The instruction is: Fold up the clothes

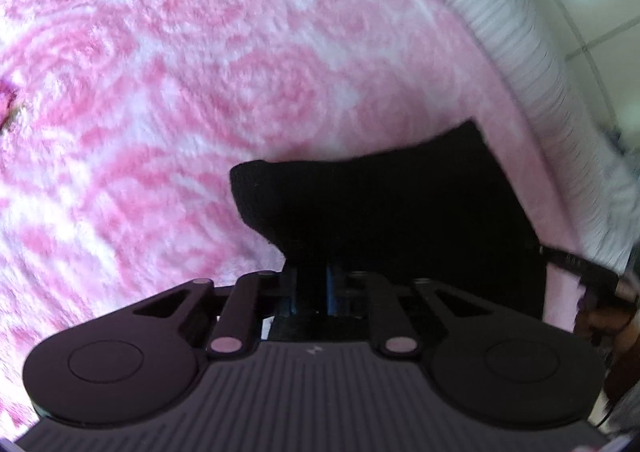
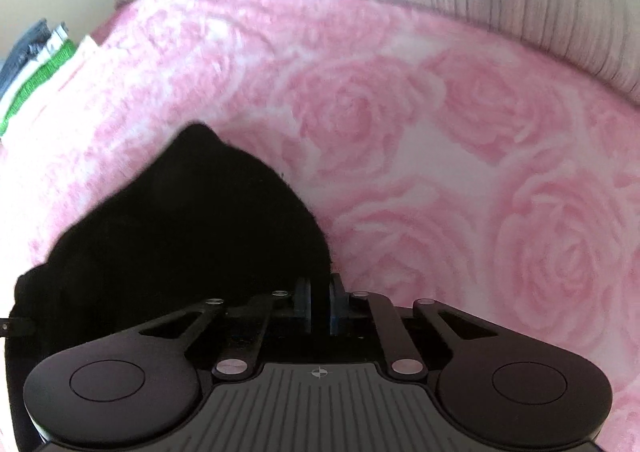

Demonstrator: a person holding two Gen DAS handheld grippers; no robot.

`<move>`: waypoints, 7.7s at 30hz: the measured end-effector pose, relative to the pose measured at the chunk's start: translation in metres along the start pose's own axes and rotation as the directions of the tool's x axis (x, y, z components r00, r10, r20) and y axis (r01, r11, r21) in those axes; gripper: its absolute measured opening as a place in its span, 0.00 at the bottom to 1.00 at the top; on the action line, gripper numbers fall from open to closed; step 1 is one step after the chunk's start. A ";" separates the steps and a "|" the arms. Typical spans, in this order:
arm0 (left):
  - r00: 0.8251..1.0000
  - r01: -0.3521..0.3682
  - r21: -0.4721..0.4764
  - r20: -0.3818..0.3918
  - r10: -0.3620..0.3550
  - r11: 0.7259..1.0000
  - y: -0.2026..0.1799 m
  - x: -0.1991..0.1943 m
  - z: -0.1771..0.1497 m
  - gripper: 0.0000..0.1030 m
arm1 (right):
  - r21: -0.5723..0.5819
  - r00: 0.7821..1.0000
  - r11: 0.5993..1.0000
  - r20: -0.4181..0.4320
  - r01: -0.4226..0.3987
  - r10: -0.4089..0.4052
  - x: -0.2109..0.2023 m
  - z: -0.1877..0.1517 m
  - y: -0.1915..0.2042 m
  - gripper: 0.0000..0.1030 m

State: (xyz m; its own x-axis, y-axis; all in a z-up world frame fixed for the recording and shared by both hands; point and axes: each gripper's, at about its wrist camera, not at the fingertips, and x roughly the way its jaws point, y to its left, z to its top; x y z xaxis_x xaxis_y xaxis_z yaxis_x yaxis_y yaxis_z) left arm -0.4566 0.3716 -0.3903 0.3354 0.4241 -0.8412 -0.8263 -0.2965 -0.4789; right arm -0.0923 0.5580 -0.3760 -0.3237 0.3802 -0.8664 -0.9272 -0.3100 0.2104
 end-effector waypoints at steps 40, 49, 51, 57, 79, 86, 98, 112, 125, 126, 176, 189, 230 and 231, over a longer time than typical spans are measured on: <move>0.997 -0.018 0.134 0.075 0.008 0.991 -0.081 -0.208 -0.152 0.23 | 0.227 0.998 0.972 0.001 0.061 -0.062 -0.293 -0.119 0.029 0.30; 0.997 -0.064 0.027 0.042 0.063 0.998 -0.057 -0.150 -0.159 0.33 | 0.281 0.989 0.960 -0.138 -0.008 0.049 -0.222 -0.152 0.011 0.34; 0.998 -0.052 -0.007 0.043 0.052 0.999 -0.045 -0.128 -0.149 0.34 | 0.273 0.985 0.962 -0.163 -0.005 0.052 -0.194 -0.151 0.011 0.35; 0.996 0.049 -0.226 0.083 -0.031 0.973 -0.003 -0.074 -0.117 0.37 | 0.416 0.986 0.908 -0.127 -0.050 0.113 -0.117 -0.150 -0.017 0.36; 0.942 0.237 -0.225 0.289 -0.168 0.945 -0.018 -0.062 -0.060 0.06 | 0.601 0.965 0.756 0.140 -0.259 0.220 -0.054 -0.091 -0.047 0.09; 0.948 0.041 0.047 0.315 -0.054 0.998 -0.033 -0.163 -0.130 0.07 | 0.521 0.911 0.747 0.210 -0.412 0.355 -0.158 -0.138 -0.034 0.09; 0.987 -0.100 -0.253 0.098 0.128 0.962 0.039 -0.130 -0.228 0.24 | 0.378 0.972 0.926 -0.213 -0.013 0.101 -0.140 -0.253 0.002 0.33; 0.983 0.048 -0.395 0.184 0.027 0.917 0.049 -0.088 -0.200 0.08 | 0.555 0.982 0.824 -0.058 -0.118 0.180 -0.095 -0.234 -0.001 0.22; 0.986 -0.072 -0.090 0.145 0.084 0.993 0.006 -0.130 -0.269 0.06 | 0.358 0.986 0.931 -0.121 -0.067 0.117 -0.147 -0.253 0.006 0.08; 0.990 -0.087 -0.087 0.107 0.096 0.992 0.008 -0.126 -0.279 0.06 | 0.323 0.982 0.946 -0.165 -0.035 0.093 -0.143 -0.264 0.010 0.08; 0.951 -0.214 0.477 0.300 0.071 0.852 -0.080 0.147 0.196 0.19 | -0.219 0.978 0.973 0.207 0.067 -0.021 0.129 0.131 0.090 0.43; 0.951 -0.221 0.455 0.295 0.088 0.862 -0.078 0.109 0.211 0.18 | -0.314 0.988 0.946 0.155 0.076 -0.028 0.103 0.163 0.111 0.44; 0.961 -0.183 -0.174 0.176 0.214 0.967 -0.007 -0.110 -0.289 0.21 | 0.150 0.983 0.985 -0.148 -0.087 0.109 -0.202 -0.327 -0.004 0.57; 0.962 -0.139 -0.269 0.190 0.194 0.953 0.007 -0.110 -0.289 0.21 | 0.216 0.980 0.970 -0.133 -0.115 0.146 -0.199 -0.328 -0.010 0.57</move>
State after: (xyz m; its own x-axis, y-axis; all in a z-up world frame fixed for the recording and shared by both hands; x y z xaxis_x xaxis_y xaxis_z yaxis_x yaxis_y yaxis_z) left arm -0.3690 0.0752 -0.3737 0.0767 0.5135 -0.8546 -0.7126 -0.5713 -0.4072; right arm 0.0434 0.1997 -0.3543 -0.4274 0.2112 -0.8791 -0.9025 -0.1564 0.4012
